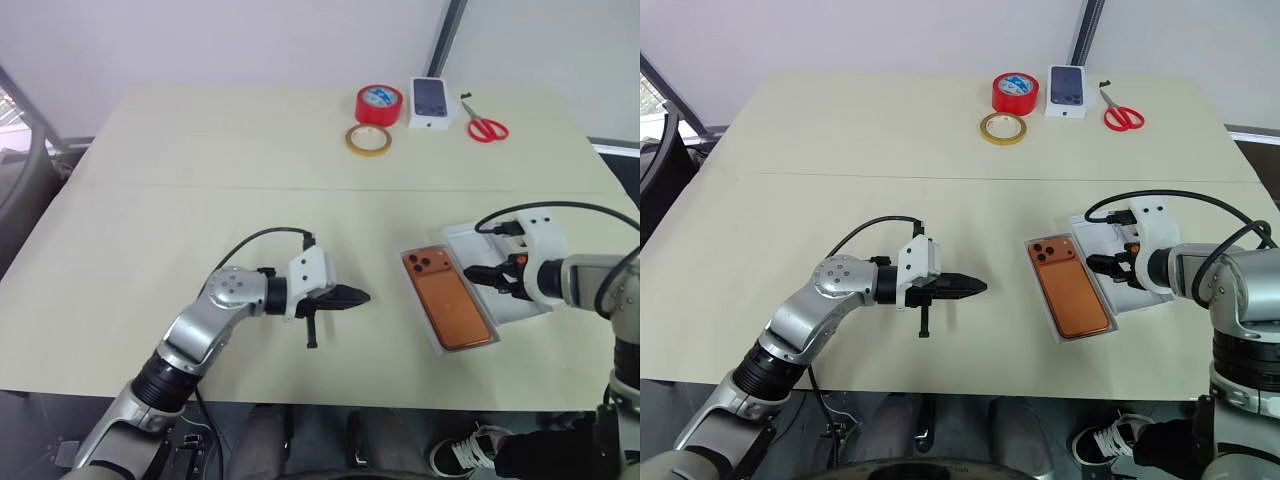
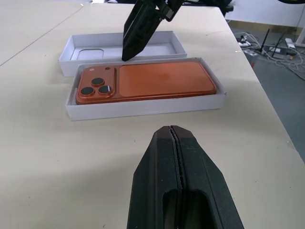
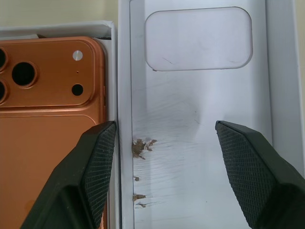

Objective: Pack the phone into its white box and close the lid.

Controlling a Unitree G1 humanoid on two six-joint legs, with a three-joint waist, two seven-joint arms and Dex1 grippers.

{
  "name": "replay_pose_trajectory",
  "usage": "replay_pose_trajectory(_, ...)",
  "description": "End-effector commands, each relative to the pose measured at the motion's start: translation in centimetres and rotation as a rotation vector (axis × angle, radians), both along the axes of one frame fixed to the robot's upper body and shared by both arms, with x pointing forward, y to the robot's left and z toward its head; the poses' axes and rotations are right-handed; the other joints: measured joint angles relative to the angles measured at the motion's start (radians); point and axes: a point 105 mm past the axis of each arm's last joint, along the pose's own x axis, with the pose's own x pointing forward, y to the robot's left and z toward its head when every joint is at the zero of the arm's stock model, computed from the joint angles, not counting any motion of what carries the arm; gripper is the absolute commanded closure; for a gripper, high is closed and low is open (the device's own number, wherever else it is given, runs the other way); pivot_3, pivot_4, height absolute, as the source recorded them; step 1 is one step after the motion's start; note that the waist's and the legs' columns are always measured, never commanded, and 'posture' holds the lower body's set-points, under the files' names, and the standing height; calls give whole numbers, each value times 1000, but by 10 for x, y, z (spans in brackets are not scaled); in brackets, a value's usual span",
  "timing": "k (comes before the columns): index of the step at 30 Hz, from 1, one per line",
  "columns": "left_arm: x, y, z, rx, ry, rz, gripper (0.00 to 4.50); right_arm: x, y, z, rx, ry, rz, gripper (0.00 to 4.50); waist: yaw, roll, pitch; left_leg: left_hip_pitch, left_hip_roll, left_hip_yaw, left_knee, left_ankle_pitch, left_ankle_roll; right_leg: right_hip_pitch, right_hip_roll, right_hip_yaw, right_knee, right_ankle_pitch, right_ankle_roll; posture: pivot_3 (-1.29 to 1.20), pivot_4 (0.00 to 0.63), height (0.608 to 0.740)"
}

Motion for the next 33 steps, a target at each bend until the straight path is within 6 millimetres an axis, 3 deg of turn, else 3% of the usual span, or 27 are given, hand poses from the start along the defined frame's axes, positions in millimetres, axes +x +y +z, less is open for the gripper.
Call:
replay_pose_trajectory(1,0,1,11,-27,-37,-4,4500,-4,-6,1,-42,7,-16,1041,0,0,0,0,0,0,0,0,0,0,0,0,0,0,0,0,150,722)
replay_pose_trajectory(12,-1,2,12,-31,-33,-14,4500,-6,-12,-1,-45,16,-40,1041,3,0,0,0,0,0,0,0,0,0,0,0,0,0,0,0,150,722)
replay_pose_trajectory(16,-1,2,12,-28,-35,-15,4500,-9,-12,-4,-142,35,-8,1041,3,0,0,0,0,0,0,0,0,0,0,0,0,0,0,0,150,722)
replay_pose_trajectory(19,-1,2,12,-27,-35,-15,4500,-9,-1,-6,-172,47,61,1041,4,0,0,0,0,0,0,0,0,0,0,0,0,0,0,0,150,722)
replay_pose_trajectory(22,0,2,11,-26,-35,-15,4500,-8,8,-11,-187,56,112,1796,0,0,0,0,0,0,0,0,0,0,0,0,0,0,0,0,150,722)
replay_pose_trajectory(27,2,4,11,-26,-38,6,4500,-5,8,-6,-196,36,120,4279,-2,0,0,1,1,0,0,0,0,1,1,0,0,0,0,0,150,722)
replay_pose_trajectory(30,6,10,10,-24,-39,49,4500,0,1,17,-140,-30,67,4457,-1,1,0,1,1,0,1,0,0,1,1,0,0,0,0,0,150,722)
replay_pose_trajectory(33,17,22,13,-36,-36,124,4500,4,4,50,24,-141,70,4457,-2,2,0,-1,1,0,1,0,0,-2,1,1,1,0,0,0,150,722)
